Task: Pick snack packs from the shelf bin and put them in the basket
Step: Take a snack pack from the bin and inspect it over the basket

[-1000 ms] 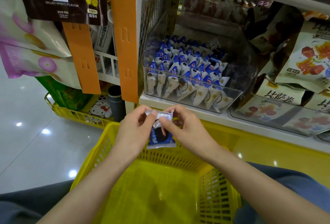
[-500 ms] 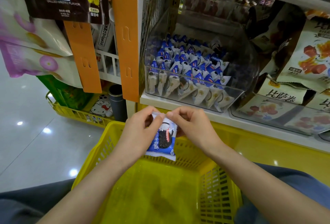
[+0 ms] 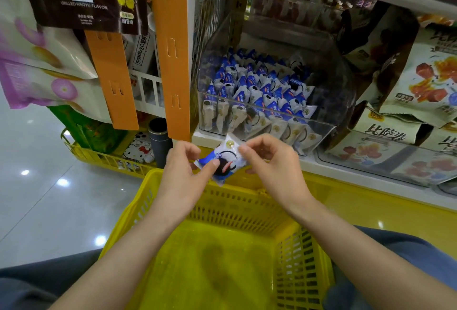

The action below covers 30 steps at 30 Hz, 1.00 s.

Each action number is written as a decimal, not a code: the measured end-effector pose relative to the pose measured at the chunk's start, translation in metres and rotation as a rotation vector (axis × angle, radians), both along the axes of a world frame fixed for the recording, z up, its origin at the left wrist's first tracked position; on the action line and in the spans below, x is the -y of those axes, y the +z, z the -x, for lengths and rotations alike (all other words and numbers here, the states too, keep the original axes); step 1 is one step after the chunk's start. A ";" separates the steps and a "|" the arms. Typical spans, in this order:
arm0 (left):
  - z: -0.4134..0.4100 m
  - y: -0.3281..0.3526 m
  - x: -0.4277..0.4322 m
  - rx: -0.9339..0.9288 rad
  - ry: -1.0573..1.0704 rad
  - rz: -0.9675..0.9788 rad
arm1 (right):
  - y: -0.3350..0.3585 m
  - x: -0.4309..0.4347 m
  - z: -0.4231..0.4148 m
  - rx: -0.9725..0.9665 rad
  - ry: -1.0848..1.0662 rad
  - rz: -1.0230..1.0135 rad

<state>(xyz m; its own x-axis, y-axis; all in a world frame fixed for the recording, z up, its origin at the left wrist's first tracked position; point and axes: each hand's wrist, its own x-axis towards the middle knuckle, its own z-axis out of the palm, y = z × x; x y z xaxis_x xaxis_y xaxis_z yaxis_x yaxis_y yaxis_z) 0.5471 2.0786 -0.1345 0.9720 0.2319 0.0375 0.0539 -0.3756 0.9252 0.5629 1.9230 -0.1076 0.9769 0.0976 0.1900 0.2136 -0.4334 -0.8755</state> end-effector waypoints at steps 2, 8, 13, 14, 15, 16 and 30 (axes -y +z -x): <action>0.000 -0.001 -0.002 0.020 0.006 -0.088 | 0.000 0.000 0.000 0.021 -0.022 -0.013; 0.000 0.000 -0.005 -0.039 -0.005 -0.128 | 0.002 -0.004 0.008 0.201 0.047 0.025; 0.001 0.018 0.002 -0.297 -0.050 0.631 | -0.003 -0.002 0.008 0.327 0.209 0.214; 0.002 0.019 0.002 -0.284 -0.066 0.676 | -0.004 -0.002 0.008 0.346 0.235 0.256; 0.003 0.020 0.002 -0.251 -0.069 0.708 | -0.006 -0.002 0.008 0.352 0.261 0.291; 0.004 0.021 0.002 -0.219 -0.052 0.723 | -0.008 -0.003 0.008 0.343 0.284 0.316; 0.005 0.015 0.003 -0.047 -0.116 0.427 | -0.001 -0.014 0.007 -0.364 0.176 -0.300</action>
